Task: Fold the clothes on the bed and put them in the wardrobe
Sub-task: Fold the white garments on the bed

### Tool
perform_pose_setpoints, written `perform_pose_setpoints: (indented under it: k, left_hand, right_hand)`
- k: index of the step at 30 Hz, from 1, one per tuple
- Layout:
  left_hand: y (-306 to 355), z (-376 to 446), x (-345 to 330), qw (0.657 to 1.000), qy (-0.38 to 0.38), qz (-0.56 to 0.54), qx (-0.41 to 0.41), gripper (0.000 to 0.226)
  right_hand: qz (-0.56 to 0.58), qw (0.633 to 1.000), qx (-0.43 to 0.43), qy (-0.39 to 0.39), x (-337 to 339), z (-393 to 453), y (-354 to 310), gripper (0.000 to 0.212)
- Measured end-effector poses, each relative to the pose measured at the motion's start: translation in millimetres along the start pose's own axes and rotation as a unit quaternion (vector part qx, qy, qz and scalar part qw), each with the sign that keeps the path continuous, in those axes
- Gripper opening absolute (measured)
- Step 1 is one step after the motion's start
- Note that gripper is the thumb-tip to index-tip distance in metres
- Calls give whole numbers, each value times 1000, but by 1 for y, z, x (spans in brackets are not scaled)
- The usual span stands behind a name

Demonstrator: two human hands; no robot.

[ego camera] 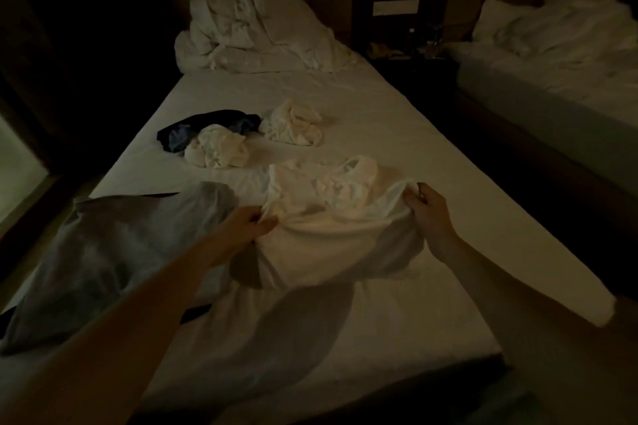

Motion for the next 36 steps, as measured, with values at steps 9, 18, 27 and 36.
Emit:
perform_pose_setpoints:
  k: [9, 18, 27, 36]
  left_hand:
    - [-20, 150, 37, 977, 169, -121, 54, 38]
    - [-63, 301, 26, 973, 209, -21, 93, 38]
    - [-53, 298, 10, 982, 32, 182, 46, 40]
    - [17, 196, 68, 989, 139, 41, -12, 19]
  right_hand:
    - [67, 996, -29, -57, -74, 139, 4, 27]
    - [-272, 959, -70, -25, -140, 292, 87, 37]
    - [-189, 972, -117, -80, -139, 285, 92, 38]
    - [-61, 997, 19, -45, -83, 200, -26, 30]
Point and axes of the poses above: each hand's wrist, its own z-axis towards the middle knuckle, its own x-axis out of the back of the hand, y = z × x, the point moved 5 cm from there along z, towards the middle knuckle, and after that the axes turned 2 degrees about z, right-handed, at the moved point
